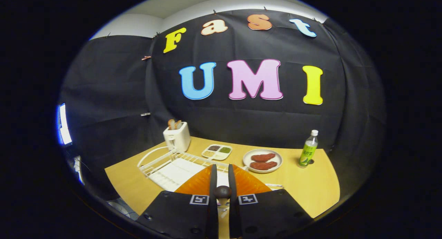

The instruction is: Take the plate from the dish rack, then take the spoon from the basket and place it into the plate.

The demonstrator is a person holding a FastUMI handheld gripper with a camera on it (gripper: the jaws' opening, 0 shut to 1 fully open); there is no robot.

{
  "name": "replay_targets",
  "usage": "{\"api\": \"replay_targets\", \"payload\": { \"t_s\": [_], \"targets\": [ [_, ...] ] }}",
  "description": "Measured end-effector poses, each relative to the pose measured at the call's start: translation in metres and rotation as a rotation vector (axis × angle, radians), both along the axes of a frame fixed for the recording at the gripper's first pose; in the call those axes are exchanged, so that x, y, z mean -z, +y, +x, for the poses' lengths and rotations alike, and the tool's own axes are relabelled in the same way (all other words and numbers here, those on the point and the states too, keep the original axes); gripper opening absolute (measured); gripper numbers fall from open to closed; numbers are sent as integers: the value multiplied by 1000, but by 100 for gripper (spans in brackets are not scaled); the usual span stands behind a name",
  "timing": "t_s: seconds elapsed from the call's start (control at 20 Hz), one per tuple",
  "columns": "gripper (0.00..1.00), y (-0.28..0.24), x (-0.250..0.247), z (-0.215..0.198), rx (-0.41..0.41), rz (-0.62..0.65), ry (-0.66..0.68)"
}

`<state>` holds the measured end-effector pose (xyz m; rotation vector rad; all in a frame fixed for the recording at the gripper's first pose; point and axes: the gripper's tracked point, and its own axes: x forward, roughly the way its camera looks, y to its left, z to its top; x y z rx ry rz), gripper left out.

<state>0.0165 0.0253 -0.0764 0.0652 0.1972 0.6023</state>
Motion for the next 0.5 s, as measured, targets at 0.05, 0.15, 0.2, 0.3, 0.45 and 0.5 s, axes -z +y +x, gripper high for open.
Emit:
{"api": "replay_targets", "payload": {
  "t_s": [0.05, 0.15, 0.2, 0.3, 0.45, 0.5],
  "targets": [
    [16, 19, 8, -15, -30, 11, 18],
    [16, 57, 31, -38, -86, 31, 65],
    [16, 74, 42, -45, -108, 31, 78],
    [16, 100, 67, -50, -140, 19, 85],
    [16, 123, 102, -53, -145, 8, 116],
    [16, 125, 110, -53, -140, 6, 126]
  ]
}}
